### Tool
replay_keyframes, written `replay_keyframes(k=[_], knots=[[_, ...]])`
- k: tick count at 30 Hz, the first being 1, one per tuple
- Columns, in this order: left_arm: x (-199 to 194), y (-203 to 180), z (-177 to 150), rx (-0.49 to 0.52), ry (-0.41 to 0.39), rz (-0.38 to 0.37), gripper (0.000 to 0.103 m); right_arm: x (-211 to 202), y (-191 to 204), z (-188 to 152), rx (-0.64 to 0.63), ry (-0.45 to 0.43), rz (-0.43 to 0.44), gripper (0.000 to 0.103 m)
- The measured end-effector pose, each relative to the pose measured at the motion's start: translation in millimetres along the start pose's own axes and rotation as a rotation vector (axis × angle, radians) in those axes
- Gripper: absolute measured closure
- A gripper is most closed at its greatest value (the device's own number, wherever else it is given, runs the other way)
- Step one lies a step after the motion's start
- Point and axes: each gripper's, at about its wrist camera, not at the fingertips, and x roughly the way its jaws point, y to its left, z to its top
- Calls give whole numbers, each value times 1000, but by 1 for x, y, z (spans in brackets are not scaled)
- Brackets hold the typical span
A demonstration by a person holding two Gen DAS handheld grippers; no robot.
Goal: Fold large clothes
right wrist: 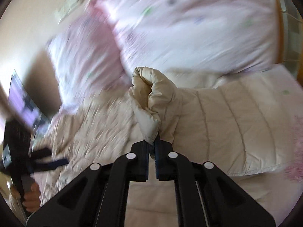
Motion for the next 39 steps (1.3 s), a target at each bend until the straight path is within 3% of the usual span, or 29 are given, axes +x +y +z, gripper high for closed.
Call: replay_keyframes(k=[3,5,7,10,14,17,20,21,22,27,34,36,37,38,39], knots=[[20,4,0,-69,54,-50,10,19,23,-17,-42,104,50,89],[34,3,-1,-98,90,-59,11,20,30,-23,-52,147,75,49],[45,0,-2,-103,116,-63,13,8,30,-28,-37,132,90,35],[58,-10,-3,-100,150,-81,14,-12,19,-25,62,111,149,35],[72,-18,2,-115,173,-65,21,-30,-29,-26,326,130,189,35],[84,-18,5,-142,183,-55,37,-33,-62,-36,509,156,231,35],[98,-18,8,-143,204,-38,68,-34,-89,-42,634,138,238,35],[103,-18,9,-139,207,-27,89,-33,-97,-45,673,128,237,35],[105,-17,11,-135,208,-25,95,-33,-104,-47,708,119,248,35],[85,-12,24,-112,133,-9,98,-25,-133,-50,827,43,232,34],[24,2,50,-61,-44,73,98,-21,-141,-48,817,-24,130,40],[18,12,51,-70,-52,91,98,-18,-140,-46,797,-32,86,47],[17,17,51,-72,-53,103,98,-18,-139,-45,782,-38,58,61],[17,21,50,-71,-52,117,98,-18,-137,-43,742,-49,9,82],[18,25,49,-67,-49,139,98,-19,-133,-39,694,-59,-35,92]])
